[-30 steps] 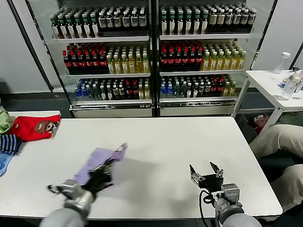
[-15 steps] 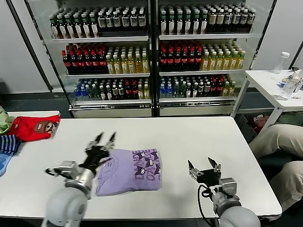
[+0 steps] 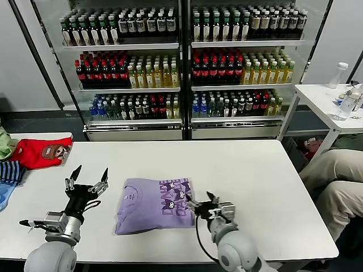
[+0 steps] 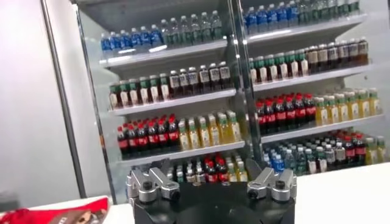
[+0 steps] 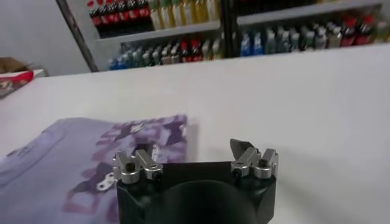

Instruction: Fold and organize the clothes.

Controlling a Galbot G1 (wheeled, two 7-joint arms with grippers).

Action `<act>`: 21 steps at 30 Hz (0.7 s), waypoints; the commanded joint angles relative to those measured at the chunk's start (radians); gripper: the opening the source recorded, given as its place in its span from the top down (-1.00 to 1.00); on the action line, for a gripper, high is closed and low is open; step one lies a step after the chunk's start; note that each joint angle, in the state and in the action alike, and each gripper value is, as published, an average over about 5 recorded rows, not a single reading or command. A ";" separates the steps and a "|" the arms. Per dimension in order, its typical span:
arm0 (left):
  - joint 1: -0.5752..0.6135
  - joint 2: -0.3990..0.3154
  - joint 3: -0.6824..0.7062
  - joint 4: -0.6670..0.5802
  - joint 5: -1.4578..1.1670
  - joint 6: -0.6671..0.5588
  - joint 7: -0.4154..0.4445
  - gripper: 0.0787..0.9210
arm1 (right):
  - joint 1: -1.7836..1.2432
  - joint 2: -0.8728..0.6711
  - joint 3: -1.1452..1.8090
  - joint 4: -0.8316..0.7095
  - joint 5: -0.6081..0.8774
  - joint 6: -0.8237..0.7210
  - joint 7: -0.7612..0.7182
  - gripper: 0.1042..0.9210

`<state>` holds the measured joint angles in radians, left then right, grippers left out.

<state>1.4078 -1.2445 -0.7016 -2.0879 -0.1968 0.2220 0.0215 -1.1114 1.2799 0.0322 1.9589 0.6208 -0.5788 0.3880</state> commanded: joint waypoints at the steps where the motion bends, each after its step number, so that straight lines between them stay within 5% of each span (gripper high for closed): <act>1: 0.060 -0.020 -0.027 0.019 0.100 -0.100 0.048 -0.77 | 0.070 0.069 -0.119 -0.118 0.131 0.000 0.129 -0.76; 6: 0.058 -0.033 -0.015 0.019 0.099 -0.099 0.050 -0.77 | 0.063 0.055 -0.099 -0.091 0.187 0.001 0.180 -0.66; 21: 0.061 -0.056 -0.011 0.029 0.094 -0.094 0.049 -0.77 | 0.087 0.062 -0.056 -0.062 0.150 0.013 0.151 0.39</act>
<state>1.4580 -1.2930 -0.7100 -2.0621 -0.1167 0.1420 0.0642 -1.0448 1.3378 -0.0348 1.8712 0.7839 -0.5714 0.5302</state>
